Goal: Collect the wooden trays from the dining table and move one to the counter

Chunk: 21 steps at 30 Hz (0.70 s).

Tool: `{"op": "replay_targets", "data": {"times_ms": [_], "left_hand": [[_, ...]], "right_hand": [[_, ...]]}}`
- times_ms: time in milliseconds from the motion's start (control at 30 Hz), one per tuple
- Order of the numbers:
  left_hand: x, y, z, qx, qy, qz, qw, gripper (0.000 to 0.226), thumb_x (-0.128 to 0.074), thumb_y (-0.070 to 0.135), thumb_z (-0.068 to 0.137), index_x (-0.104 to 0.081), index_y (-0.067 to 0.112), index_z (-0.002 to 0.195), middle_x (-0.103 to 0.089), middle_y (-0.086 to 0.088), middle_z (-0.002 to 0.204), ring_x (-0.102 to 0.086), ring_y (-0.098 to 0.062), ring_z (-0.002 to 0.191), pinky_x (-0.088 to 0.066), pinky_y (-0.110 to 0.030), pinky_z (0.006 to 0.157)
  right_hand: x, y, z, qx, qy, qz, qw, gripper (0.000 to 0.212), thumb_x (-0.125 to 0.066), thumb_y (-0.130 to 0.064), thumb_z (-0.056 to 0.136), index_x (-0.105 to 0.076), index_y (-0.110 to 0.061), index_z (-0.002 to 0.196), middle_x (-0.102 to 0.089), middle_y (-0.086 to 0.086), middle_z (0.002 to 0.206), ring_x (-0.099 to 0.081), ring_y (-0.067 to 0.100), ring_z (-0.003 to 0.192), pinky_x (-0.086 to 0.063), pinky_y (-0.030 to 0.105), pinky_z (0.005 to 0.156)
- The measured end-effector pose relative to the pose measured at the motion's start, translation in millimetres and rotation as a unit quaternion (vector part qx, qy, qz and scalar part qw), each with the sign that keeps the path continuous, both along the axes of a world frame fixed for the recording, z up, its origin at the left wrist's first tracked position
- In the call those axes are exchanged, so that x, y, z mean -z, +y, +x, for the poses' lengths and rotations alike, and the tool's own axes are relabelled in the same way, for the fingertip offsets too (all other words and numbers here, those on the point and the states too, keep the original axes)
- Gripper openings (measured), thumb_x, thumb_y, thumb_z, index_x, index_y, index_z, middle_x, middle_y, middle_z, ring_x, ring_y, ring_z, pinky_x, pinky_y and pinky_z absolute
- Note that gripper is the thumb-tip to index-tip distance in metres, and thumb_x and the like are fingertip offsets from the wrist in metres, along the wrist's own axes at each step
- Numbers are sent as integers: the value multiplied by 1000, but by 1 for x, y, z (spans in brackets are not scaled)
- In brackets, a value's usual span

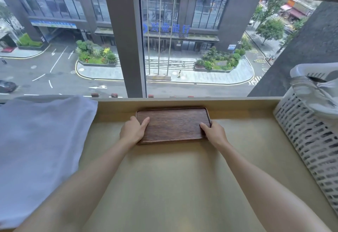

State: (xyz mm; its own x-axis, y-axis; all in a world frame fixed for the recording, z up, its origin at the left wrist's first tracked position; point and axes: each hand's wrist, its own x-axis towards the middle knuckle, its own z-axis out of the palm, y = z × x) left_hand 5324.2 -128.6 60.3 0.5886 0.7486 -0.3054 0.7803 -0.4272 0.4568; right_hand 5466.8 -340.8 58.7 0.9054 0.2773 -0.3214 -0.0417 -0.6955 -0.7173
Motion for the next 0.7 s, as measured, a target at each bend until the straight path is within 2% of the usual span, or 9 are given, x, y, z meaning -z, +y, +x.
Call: {"op": "replay_targets", "data": {"times_ms": [233,367,567,700], "left_hand": [[-2,12,4,-6,6,-1,1000,63,-37,53,93,-45,-3,123,-57,-24,127,-52,-40,118,-44,-42,92],[-6,13,6,-7,2,-2,1000,63,-38,51,94,-43,-3,126,-55,-23,130,-51,-40,121,-43,-42,95],[-24,16,11,-15,-2,-1,1000,57,-41,42,96,-43,-4,128,-54,-24,132,-50,-40,121,-44,-42,96],[-44,20,7,-12,-32,0,999,55,-37,36,98,-37,-5,134,-49,-24,137,-47,-40,125,-42,-44,99]], "right_hand": [[0,12,5,-26,-20,-53,998,40,-52,-33,91,-60,3,106,-61,23,116,-52,36,111,-42,38,90],[-3,15,5,-25,-12,-73,997,36,-51,-34,91,-56,1,100,-55,24,120,-47,36,116,-38,39,95],[-18,32,5,-3,5,-124,992,47,-48,-28,91,-46,2,127,-46,23,135,-41,37,127,-38,39,101],[-33,36,-3,-12,-8,-144,990,54,-46,-32,93,-35,1,135,-38,21,142,-37,37,130,-36,42,105]]}}
